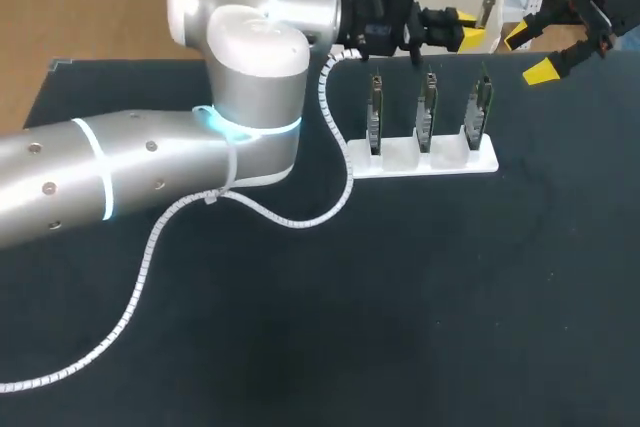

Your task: Pick up the optical module with the left hand, and insert it into the network port with the right hand.

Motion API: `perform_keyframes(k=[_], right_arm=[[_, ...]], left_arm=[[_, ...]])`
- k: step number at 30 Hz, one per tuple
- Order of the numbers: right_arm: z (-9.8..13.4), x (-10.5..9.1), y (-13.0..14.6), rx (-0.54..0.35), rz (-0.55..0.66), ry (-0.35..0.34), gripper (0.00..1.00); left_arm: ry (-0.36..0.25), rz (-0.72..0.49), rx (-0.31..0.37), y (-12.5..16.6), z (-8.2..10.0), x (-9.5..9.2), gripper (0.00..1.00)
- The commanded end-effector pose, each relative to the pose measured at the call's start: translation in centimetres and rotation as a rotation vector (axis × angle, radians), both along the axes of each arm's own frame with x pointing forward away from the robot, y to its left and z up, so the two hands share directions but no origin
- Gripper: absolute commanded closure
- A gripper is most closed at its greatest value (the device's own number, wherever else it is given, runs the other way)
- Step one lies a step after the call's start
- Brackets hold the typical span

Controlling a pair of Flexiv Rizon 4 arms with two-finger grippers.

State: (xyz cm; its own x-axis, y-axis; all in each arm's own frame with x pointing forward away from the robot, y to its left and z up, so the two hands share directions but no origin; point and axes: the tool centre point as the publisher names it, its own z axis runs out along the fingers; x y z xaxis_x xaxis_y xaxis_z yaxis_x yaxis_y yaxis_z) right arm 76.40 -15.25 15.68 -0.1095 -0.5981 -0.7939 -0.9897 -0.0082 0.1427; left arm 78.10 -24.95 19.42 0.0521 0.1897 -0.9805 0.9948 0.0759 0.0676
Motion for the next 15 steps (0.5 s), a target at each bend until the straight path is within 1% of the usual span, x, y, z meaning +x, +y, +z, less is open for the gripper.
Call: perform_keyframes(k=[1, 15], right_arm=[[0.0, -0.2, 0.0, 0.0, -0.004, -0.005, 0.0], [0.0, -0.2, 0.0, 0.0, -0.004, -0.005, 0.0]], left_arm=[[0.006, -0.006, -0.018, -0.4, -0.6, 0.2, 1.0], [0.033, -0.028, -0.04, -1.6, -1.1, -0.7, 1.0]])
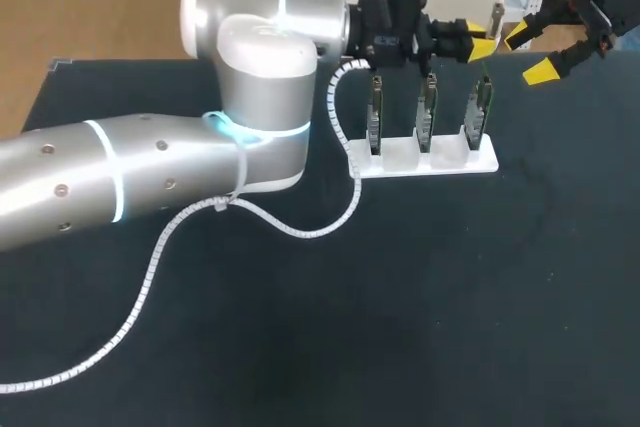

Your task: Pick up the optical module with the left hand, and insert it into the network port with the right hand.

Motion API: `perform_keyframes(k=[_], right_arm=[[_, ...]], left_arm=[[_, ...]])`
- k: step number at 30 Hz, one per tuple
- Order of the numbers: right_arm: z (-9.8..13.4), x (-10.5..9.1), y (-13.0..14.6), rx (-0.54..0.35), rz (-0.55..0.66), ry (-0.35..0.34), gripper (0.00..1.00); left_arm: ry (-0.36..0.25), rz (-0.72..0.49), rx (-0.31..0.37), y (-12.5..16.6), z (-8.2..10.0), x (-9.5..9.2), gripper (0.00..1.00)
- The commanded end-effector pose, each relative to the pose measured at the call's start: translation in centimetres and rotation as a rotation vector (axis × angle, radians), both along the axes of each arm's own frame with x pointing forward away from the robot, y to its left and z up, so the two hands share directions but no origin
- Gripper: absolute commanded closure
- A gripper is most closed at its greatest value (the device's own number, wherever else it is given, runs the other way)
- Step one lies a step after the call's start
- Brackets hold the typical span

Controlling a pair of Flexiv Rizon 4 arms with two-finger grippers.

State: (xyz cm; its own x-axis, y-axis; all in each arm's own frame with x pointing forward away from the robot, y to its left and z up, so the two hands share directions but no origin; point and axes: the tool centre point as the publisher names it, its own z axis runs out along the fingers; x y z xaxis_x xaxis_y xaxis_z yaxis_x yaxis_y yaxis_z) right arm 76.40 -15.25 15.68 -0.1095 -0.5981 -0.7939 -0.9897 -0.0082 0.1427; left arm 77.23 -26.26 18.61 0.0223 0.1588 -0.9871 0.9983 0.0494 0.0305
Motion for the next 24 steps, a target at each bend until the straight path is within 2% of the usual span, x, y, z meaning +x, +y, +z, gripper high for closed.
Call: perform_keyframes(k=[1, 7, 24], right_arm=[[0.0, -0.2, 0.0, 0.0, -0.004, -0.005, 0.0], [0.0, -0.2, 0.0, 0.0, -0.004, -0.005, 0.0], [0.0, -0.2, 0.0, 0.0, -0.004, -0.005, 0.0]], left_arm=[[-0.002, 0.001, -0.011, -0.3, -0.3, 0.2, 1.0], [0.01, 0.002, -0.025, -0.6, -0.6, 0.1, 1.0], [0.044, -0.012, -0.006, -1.0, -1.8, -0.2, 1.0]])
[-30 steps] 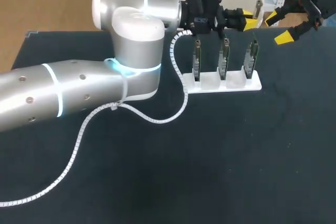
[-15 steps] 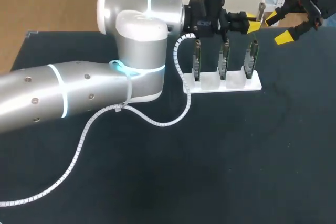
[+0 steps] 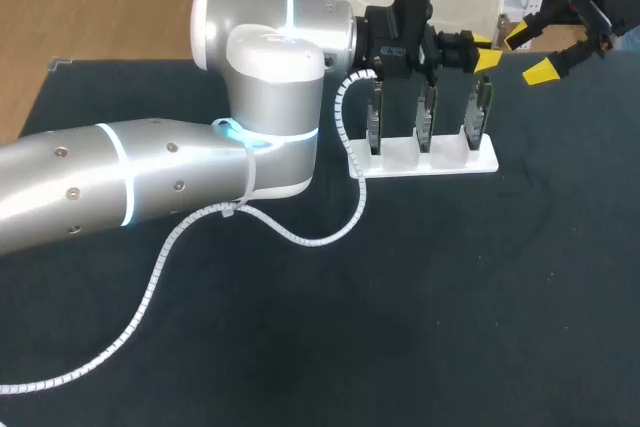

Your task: Pick up the optical module with the left hand, and insert it into the network port with the right hand.

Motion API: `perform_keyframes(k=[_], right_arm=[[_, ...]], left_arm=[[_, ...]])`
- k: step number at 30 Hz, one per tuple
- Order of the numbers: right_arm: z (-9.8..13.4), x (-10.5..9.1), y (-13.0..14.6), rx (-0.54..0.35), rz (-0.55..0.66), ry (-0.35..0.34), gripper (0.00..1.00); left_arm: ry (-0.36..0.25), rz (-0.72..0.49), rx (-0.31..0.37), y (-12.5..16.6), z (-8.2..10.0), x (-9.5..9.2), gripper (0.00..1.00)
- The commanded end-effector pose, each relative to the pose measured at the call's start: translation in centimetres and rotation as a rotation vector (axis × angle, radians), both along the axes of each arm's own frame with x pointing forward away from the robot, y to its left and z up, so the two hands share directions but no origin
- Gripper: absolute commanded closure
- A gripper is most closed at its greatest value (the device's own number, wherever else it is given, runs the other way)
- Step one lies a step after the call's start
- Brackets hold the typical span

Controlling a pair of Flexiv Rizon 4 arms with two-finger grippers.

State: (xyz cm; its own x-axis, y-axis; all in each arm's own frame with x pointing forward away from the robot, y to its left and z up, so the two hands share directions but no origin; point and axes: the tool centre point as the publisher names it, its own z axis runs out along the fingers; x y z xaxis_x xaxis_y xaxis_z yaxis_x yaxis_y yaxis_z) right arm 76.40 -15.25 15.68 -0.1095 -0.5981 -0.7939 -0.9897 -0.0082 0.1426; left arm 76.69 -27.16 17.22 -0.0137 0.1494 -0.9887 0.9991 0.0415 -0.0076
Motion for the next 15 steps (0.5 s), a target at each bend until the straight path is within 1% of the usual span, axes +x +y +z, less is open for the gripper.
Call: perform_keyframes(k=[1, 5, 15], right_arm=[[-0.01, -0.23, 0.01, 0.0, -0.004, -0.005, 0.0], [-0.01, -0.23, 0.01, 0.0, -0.004, -0.005, 0.0], [-0.01, -0.23, 0.01, 0.0, -0.004, -0.005, 0.0]], left_arm=[[0.012, -0.004, 0.003, -0.12, -0.57, 0.36, 1.0], [0.016, 0.002, 0.005, 0.03, -0.75, 0.56, 1.0], [0.007, 0.002, 0.002, -0.01, -0.51, 0.98, 1.0]])
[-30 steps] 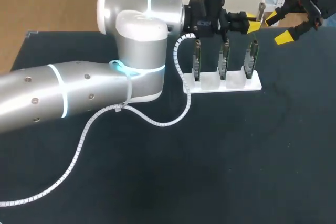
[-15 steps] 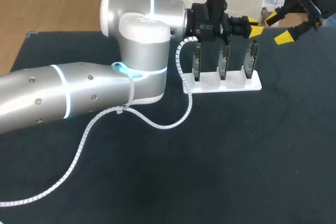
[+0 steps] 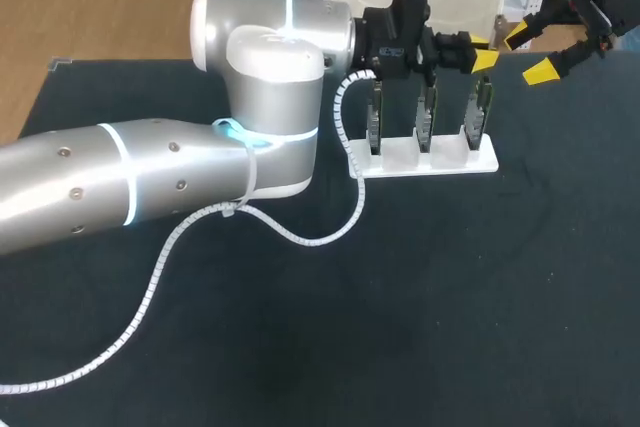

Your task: Pick up the optical module with the left hand, and insert it into the network port with the right hand.

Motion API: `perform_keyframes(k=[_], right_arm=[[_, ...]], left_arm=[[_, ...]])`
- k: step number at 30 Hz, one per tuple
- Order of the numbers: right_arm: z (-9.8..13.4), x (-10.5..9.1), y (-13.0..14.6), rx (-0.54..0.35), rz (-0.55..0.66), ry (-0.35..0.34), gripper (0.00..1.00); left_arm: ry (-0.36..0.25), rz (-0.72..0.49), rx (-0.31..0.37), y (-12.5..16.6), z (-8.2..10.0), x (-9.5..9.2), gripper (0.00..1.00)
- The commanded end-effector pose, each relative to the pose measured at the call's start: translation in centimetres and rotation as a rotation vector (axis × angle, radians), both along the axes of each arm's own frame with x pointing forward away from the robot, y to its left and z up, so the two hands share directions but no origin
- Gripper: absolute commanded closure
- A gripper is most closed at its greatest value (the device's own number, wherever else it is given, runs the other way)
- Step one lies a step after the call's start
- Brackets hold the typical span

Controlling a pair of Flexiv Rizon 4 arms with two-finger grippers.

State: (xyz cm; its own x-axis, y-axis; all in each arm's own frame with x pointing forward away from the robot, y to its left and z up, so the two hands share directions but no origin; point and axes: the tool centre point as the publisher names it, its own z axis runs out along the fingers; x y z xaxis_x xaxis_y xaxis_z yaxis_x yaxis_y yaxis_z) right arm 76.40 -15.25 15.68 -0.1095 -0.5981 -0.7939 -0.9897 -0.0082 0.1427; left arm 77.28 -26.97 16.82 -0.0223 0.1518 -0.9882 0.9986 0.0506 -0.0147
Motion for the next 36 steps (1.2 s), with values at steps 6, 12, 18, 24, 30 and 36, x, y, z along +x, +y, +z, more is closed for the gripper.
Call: perform_keyframes(k=[6, 12, 18, 24, 30, 36], right_arm=[[0.0, -0.2, 0.0, 0.0, -0.004, -0.005, 0.0], [0.0, -0.2, 0.0, 0.0, -0.004, -0.005, 0.0], [0.0, -0.2, 0.0, 0.0, -0.004, -0.005, 0.0], [0.0, -0.2, 0.0, 0.0, -0.004, -0.005, 0.0], [0.2, 0.0, 0.0, -0.003, -0.005, -0.013, 0.0], [1.4, 1.2, -0.3, -0.01, -0.028, -0.062, 0.0]], left_arm=[[-0.004, -0.01, 0.003, -0.1, 0.0, 0.6, 1.0], [-0.004, -0.013, 0.004, -0.1, -0.1, 0.6, 1.0], [-0.005, -0.009, 0.018, -0.1, -0.1, 0.5, 1.0], [-0.009, -0.008, 0.025, -0.2, -0.2, 0.5, 1.0], [-0.009, -0.008, 0.025, -0.2, -0.2, 0.5, 1.0], [-0.009, -0.008, 0.025, -0.2, -0.2, 0.5, 1.0]])
